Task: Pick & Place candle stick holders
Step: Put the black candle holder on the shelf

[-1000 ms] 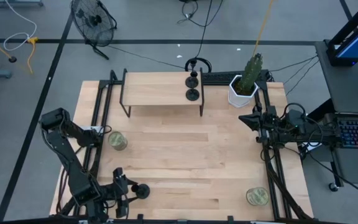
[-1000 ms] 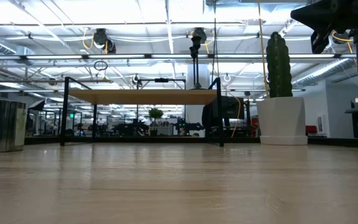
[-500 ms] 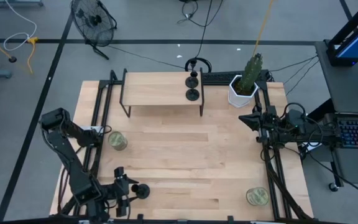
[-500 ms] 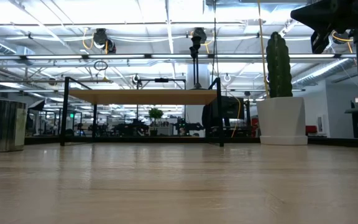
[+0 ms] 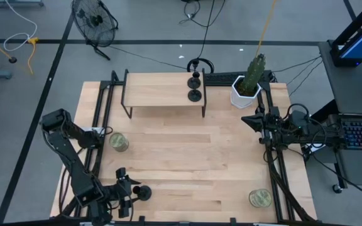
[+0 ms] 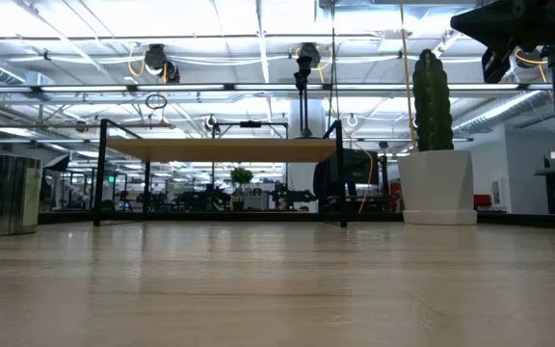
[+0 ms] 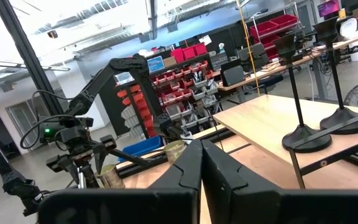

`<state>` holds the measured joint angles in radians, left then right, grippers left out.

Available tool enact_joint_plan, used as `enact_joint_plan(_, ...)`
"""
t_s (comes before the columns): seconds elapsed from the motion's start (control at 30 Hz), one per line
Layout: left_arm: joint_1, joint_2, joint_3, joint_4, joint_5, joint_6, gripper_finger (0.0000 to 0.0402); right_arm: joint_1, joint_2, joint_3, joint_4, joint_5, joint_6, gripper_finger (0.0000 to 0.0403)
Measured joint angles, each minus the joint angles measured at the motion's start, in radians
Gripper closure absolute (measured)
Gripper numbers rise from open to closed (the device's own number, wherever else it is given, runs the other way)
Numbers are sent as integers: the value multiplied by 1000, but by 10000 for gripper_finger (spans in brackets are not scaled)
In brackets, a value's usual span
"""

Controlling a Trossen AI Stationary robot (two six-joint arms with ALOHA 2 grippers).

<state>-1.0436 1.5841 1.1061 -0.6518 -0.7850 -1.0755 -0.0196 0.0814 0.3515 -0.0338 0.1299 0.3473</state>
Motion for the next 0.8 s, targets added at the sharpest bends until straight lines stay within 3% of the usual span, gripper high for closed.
enact_joint_plan(0.43,0,0,0,-1,-1,-3,140,0,0,0,0,0,0,403)
enact_joint_plan(0.8,0,0,0,4,0,-7,240,0,0,0,0,0,0,403)
